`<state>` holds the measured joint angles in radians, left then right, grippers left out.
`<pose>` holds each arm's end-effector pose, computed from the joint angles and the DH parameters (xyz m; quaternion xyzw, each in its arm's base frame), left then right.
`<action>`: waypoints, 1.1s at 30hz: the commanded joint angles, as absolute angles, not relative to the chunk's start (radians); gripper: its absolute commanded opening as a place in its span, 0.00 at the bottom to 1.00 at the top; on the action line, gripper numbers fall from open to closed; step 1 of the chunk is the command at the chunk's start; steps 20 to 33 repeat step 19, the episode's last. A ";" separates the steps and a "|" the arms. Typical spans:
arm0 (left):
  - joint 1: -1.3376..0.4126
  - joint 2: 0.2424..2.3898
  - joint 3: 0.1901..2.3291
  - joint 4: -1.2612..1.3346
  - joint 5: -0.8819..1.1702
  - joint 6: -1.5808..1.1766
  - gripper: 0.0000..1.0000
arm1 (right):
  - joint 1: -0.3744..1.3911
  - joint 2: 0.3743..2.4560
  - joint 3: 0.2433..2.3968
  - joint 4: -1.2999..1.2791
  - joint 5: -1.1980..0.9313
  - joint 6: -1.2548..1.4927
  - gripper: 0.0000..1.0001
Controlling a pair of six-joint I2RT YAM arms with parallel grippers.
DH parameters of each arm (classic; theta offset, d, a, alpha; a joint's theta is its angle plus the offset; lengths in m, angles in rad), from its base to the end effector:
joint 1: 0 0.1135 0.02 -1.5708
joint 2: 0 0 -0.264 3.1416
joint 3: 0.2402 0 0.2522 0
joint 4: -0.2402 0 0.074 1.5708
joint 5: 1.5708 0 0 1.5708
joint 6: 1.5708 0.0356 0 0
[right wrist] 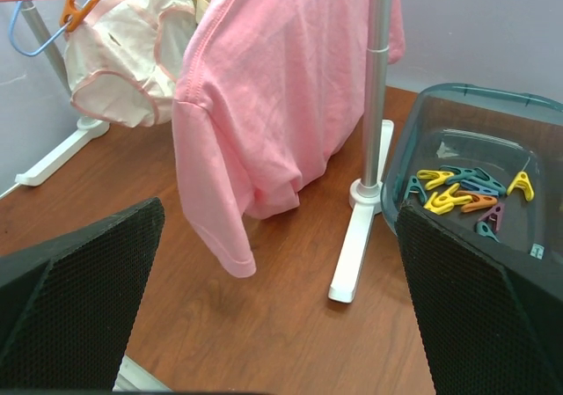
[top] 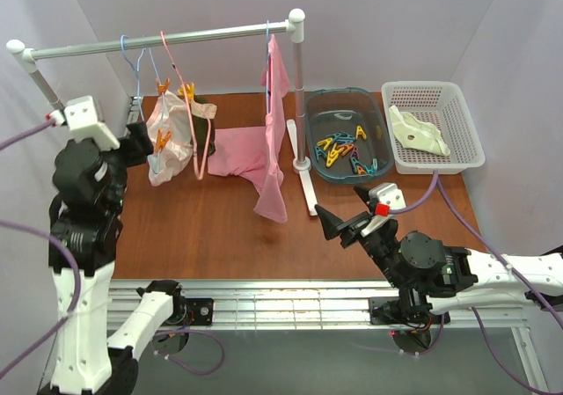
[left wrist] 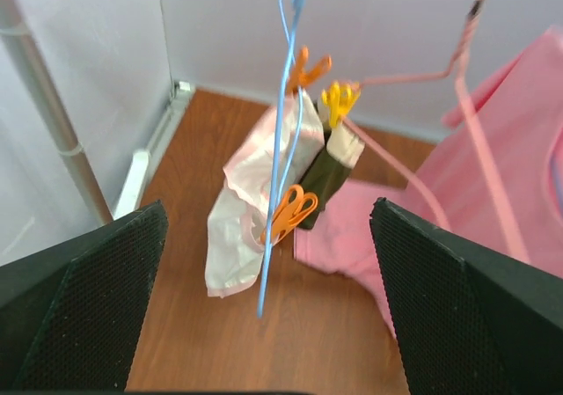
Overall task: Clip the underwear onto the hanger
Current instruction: Reset both arms
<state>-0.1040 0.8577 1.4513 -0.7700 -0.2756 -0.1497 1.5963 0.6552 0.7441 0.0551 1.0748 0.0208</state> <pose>0.1237 -0.0032 0.4809 -0.1055 0.7572 0.0240 0.6442 0.0277 0.1401 0.3689 -0.1254 0.6709 0.2385 0.6908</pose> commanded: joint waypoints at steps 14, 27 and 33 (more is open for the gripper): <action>-0.100 0.532 1.269 -0.643 -0.301 -0.138 0.85 | 1.592 0.512 0.764 -0.129 1.213 0.097 0.97; -0.100 0.512 1.224 -0.615 -0.270 -0.114 0.86 | 1.592 0.535 0.792 -0.163 1.223 0.110 0.97; -0.100 0.512 1.224 -0.615 -0.270 -0.114 0.86 | 1.592 0.535 0.792 -0.163 1.223 0.110 0.97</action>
